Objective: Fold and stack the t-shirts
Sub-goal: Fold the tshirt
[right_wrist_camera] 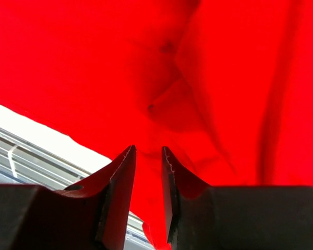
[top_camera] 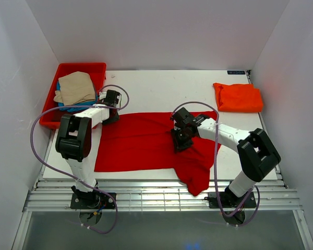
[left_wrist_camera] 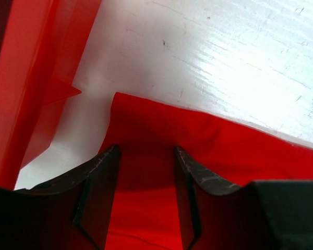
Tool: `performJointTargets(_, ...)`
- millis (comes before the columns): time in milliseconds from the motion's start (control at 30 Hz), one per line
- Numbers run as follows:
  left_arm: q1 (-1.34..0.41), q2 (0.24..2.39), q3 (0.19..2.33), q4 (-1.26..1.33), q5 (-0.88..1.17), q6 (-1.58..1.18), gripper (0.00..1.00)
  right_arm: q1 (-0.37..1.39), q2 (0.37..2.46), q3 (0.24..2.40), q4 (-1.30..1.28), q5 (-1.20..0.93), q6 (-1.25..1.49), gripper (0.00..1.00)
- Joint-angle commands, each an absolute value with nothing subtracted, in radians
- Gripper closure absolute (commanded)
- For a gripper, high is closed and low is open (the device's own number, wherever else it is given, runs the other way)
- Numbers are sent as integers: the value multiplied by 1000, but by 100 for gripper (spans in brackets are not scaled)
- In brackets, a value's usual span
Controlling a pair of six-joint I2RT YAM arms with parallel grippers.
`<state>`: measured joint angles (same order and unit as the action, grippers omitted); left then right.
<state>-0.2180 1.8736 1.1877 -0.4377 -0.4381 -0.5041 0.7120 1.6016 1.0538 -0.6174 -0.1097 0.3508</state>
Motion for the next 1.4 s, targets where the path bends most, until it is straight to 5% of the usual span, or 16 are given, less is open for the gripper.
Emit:
performJointTargets(0,-218,1809,1241,-463,-479,-492,44,730,1621,1066,-575,-132,325,67)
performJointTargets(767,-219,1822,1250,-460,-466,-499,43,750,1741,1101,-522,-58,293,64)
performJointTargets(967,-218,1821,1239,-459,-466,-500,43,755,1753,1100,-522,-34,287,84)
performJointTargets(1367,-218,1827,1239,-459,-460,-500,43,770,1686,1107,-600,-5,282,89)
